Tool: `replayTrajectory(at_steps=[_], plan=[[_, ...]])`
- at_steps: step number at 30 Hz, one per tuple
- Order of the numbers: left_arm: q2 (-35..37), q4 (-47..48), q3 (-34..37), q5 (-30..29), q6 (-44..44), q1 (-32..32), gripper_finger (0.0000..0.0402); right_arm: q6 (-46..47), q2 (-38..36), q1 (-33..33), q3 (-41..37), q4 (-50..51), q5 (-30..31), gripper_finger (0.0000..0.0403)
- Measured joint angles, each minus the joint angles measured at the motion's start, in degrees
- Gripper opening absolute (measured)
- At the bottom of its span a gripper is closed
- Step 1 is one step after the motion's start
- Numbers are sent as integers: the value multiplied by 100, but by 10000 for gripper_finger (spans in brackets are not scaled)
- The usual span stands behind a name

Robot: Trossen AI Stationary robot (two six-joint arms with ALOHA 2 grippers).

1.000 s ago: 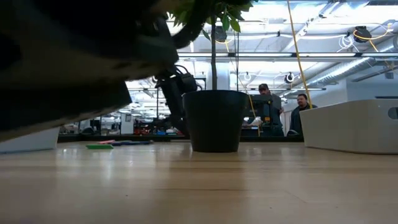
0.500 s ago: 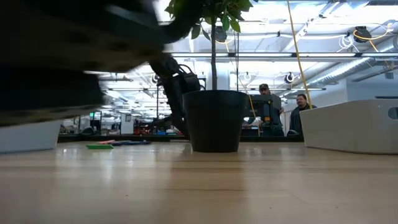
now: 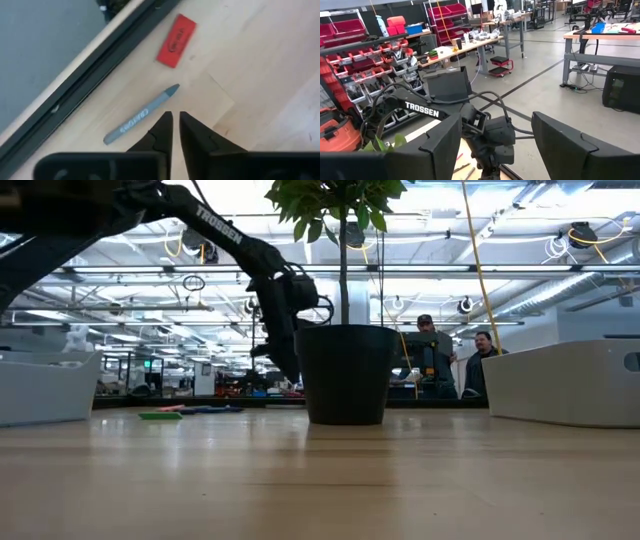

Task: Sort crayons/erasers/pens/pencils in bins
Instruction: Put the gray crayon into the bottom left gray bin

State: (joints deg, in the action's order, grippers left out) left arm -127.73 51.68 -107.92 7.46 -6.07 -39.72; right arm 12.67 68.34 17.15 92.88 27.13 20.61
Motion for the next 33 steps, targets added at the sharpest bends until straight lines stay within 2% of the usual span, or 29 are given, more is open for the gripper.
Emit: replayTrajectory(at_steps=[10, 16, 23, 33], plan=[[-233, -55, 9, 165, 1682, -188, 152, 113, -2, 2, 0, 217, -20, 233], [-364, -131, 100, 158, 2607, -210, 178, 122, -2, 2, 0, 193, -23, 233], [-310, -547, 794, -65, 3041, -210, 142, 125, -2, 2, 0, 187, -10, 233], [-319, -607, 991, -52, 2732, -201, 17, 125, -2, 2, 0, 181, 6, 233]])
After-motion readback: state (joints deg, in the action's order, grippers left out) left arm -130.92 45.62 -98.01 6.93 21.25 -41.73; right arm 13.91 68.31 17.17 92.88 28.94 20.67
